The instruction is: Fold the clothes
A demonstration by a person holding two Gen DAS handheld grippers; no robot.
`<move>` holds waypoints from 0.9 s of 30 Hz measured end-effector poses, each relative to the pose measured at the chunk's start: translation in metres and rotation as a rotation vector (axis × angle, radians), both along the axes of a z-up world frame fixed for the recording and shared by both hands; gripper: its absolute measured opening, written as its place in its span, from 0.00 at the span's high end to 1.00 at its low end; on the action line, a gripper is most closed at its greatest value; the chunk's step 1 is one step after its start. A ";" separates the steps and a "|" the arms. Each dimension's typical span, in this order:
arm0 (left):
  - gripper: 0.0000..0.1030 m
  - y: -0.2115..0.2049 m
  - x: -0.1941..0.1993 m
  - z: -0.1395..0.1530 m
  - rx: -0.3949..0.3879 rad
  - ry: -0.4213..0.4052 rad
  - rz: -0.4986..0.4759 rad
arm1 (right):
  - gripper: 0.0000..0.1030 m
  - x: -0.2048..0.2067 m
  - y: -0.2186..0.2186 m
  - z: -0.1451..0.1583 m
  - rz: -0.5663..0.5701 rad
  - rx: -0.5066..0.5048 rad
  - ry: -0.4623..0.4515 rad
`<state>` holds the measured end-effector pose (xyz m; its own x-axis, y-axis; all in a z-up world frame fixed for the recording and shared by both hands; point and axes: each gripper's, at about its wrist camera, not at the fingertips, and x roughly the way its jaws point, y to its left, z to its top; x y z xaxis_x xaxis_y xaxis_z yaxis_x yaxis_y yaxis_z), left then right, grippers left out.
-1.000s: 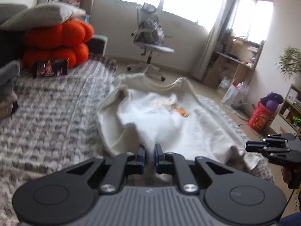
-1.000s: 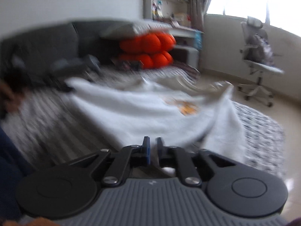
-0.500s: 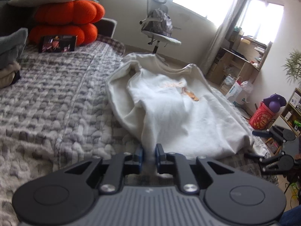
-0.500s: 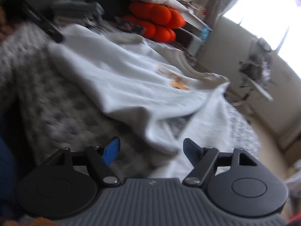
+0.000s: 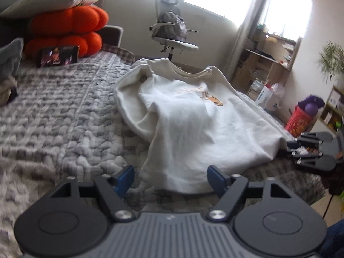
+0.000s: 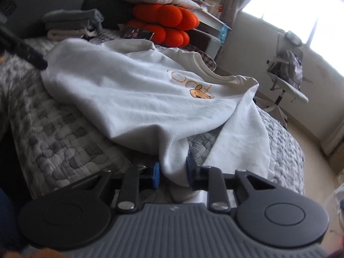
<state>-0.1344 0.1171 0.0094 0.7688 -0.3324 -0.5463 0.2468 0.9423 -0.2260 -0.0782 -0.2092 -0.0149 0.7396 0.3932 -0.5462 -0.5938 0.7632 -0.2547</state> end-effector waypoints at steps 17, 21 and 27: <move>0.90 0.041 -0.003 0.080 -0.325 -0.116 -0.088 | 0.88 0.000 -0.098 0.062 -0.062 1.095 0.466; 0.89 0.032 0.005 0.064 -0.244 -0.047 -0.081 | 0.86 0.008 -0.096 0.058 -0.154 0.984 0.509; 0.87 0.005 0.008 0.006 -0.065 0.121 -0.070 | 0.81 0.007 -0.062 0.017 -0.268 0.705 0.575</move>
<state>-0.1268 0.1220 0.0152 0.6726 -0.4201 -0.6092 0.2784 0.9064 -0.3177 -0.0708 -0.2712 0.0018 0.5446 0.6273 -0.5567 -0.2674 0.7590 0.5936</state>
